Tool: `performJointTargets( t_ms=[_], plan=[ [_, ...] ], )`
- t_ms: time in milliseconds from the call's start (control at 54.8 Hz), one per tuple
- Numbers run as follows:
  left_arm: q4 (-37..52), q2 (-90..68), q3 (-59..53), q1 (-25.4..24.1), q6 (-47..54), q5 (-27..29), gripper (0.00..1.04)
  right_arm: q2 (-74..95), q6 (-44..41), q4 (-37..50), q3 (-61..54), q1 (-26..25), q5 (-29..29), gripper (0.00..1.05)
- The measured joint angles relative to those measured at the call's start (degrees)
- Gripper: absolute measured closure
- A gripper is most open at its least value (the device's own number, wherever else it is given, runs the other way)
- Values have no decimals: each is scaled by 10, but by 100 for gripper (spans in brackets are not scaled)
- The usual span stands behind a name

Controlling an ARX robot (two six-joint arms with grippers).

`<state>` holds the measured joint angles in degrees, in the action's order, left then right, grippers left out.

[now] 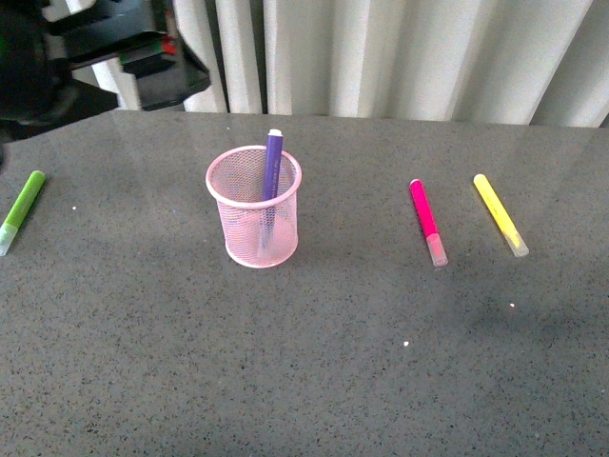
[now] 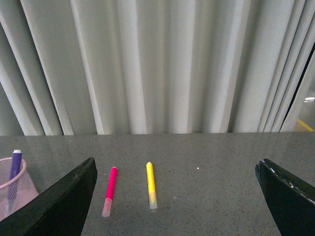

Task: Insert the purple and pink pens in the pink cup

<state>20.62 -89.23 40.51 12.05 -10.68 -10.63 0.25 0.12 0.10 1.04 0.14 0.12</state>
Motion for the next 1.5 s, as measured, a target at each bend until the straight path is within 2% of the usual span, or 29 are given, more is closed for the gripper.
performJointTargets(
  t_ms=[128, 146, 164, 201, 237, 310, 456, 657, 894, 949, 1003, 1496],
  plan=[
    [4, 4, -2, -2, 30, 5, 7, 0, 0, 0, 0, 0, 0, 7],
    [38, -3, -12, 3, 42, 40, 10, 0, 0, 0, 0, 0, 0, 7],
    [118, -10, -36, 5, 54, 97, 15, 0, 0, 0, 0, 0, 0, 7],
    [245, -15, -84, 7, 75, 173, 24, 0, 0, 0, 0, 0, 0, 7],
    [323, -12, -121, 4, 82, 202, 32, 0, 0, 0, 0, 0, 0, 7],
    [404, 14, -165, -10, 90, 210, 44, 0, 0, 0, 0, 0, 0, 7],
    [451, 70, -229, -33, 97, 193, 69, 0, 0, 0, 0, 0, 0, 7],
    [436, 127, -296, -54, 100, 169, 101, 0, 0, 0, 0, 0, 0, 7],
    [377, 240, -347, -76, 103, 150, 101, 0, 0, 0, 0, 0, 0, 7],
    [351, 280, -361, -104, 103, 112, 101, 0, 0, 0, 0, 0, 0, 7],
    [324, 318, -370, -117, 103, 110, 101, 0, 0, 0, 0, 0, 0, 7],
    [145, 533, -399, -119, 103, 107, 101, 0, 0, 0, 0, 0, 0, 7]
  ],
)
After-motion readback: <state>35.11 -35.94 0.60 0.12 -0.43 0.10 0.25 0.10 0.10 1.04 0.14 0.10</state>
